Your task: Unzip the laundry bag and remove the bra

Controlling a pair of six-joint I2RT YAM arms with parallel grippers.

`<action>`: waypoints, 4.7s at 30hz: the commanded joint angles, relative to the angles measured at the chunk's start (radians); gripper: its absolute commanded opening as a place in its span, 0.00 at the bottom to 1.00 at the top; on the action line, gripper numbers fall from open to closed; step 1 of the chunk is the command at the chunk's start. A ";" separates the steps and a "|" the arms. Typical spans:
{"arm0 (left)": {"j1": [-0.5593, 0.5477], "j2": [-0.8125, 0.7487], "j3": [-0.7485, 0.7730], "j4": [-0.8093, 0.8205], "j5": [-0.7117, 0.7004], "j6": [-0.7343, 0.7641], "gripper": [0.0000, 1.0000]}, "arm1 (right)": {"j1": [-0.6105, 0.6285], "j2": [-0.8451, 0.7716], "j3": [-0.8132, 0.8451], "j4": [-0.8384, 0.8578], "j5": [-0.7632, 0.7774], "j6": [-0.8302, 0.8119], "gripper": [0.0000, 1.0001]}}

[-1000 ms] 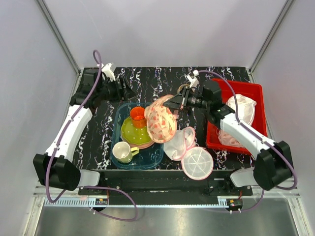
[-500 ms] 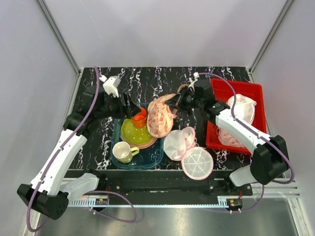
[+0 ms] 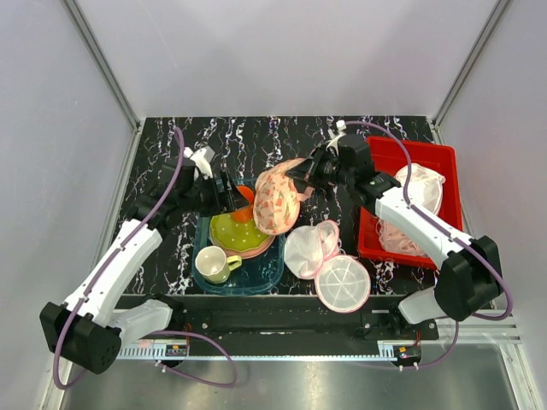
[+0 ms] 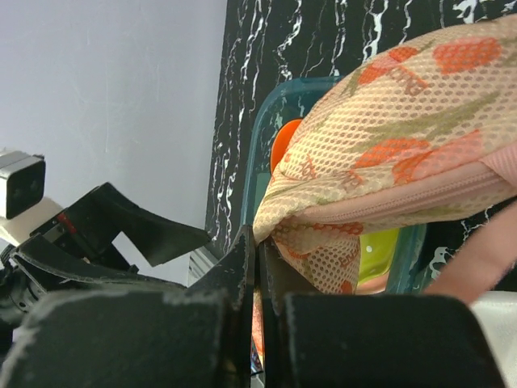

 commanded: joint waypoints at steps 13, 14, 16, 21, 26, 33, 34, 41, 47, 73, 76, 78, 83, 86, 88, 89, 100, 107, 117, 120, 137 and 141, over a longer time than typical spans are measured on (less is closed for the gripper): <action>-0.035 0.044 0.009 0.120 0.227 0.070 0.95 | 0.007 -0.126 -0.014 0.249 -0.419 -0.042 0.00; -0.031 0.038 0.005 0.124 0.227 0.080 0.97 | 0.008 -0.142 -0.020 0.261 -0.430 -0.042 0.00; -0.005 0.027 -0.025 0.173 0.270 0.075 0.99 | 0.008 -0.159 -0.041 0.279 -0.439 -0.048 0.00; 0.051 0.036 -0.169 0.432 0.480 -0.073 0.99 | 0.008 -0.192 -0.080 0.303 -0.407 -0.036 0.00; 0.080 0.041 -0.278 0.698 0.568 -0.225 0.97 | 0.007 -0.228 -0.109 0.291 -0.346 -0.030 0.00; 0.094 -0.012 -0.283 0.745 0.596 -0.217 0.97 | 0.004 -0.171 -0.123 0.246 -0.277 0.064 0.00; 0.094 -0.032 -0.258 0.680 0.573 -0.172 0.97 | 0.004 -0.159 -0.113 0.213 -0.257 0.073 0.00; 0.054 -0.086 -0.229 0.502 0.484 -0.074 0.98 | 0.002 -0.039 -0.044 0.142 -0.237 0.127 0.00; -0.011 -0.117 -0.229 0.511 0.482 -0.110 0.98 | 0.002 0.012 -0.021 0.156 -0.244 0.162 0.00; -0.029 0.020 0.204 0.063 -0.027 -0.047 0.00 | 0.004 -0.158 0.048 -0.301 0.079 -0.160 0.95; -0.031 0.011 0.210 0.041 -0.153 -0.130 0.00 | 0.023 -0.171 -0.004 -0.239 0.021 -0.117 0.95; -0.031 0.000 0.181 0.061 -0.233 -0.182 0.00 | 0.053 -0.169 -0.018 -0.179 -0.010 -0.108 0.95; -0.031 0.023 0.198 0.020 -0.290 -0.276 0.00 | 0.168 -0.134 0.012 -0.154 0.007 -0.157 0.97; -0.031 0.038 0.215 0.017 -0.291 -0.273 0.00 | 0.230 -0.087 0.084 -0.189 0.015 -0.220 0.97; -0.032 0.047 0.227 0.012 -0.290 -0.270 0.00 | 0.300 -0.056 0.126 -0.208 0.048 -0.281 0.98; -0.031 0.052 0.231 0.002 -0.291 -0.272 0.00 | 0.312 -0.048 0.134 -0.223 0.081 -0.295 0.98; -0.031 0.078 0.267 -0.006 -0.282 -0.301 0.00 | 0.406 0.174 0.383 -0.334 0.274 -0.347 0.83; -0.031 0.101 0.276 0.000 -0.274 -0.341 0.00 | 0.415 0.236 0.385 -0.246 0.335 -0.321 0.80; -0.031 0.130 0.296 0.009 -0.258 -0.376 0.00 | 0.422 0.234 0.345 -0.163 0.535 -0.330 0.66; -0.031 0.147 0.308 0.009 -0.251 -0.379 0.00 | 0.424 0.220 0.313 -0.136 0.539 -0.317 0.75; -0.008 0.153 0.351 -0.014 -0.400 -0.183 0.12 | 0.337 0.179 0.288 -0.094 0.423 -0.344 0.00; 0.046 0.144 0.396 -0.017 -0.319 -0.007 0.55 | 0.182 0.187 0.316 -0.173 0.055 -0.355 0.00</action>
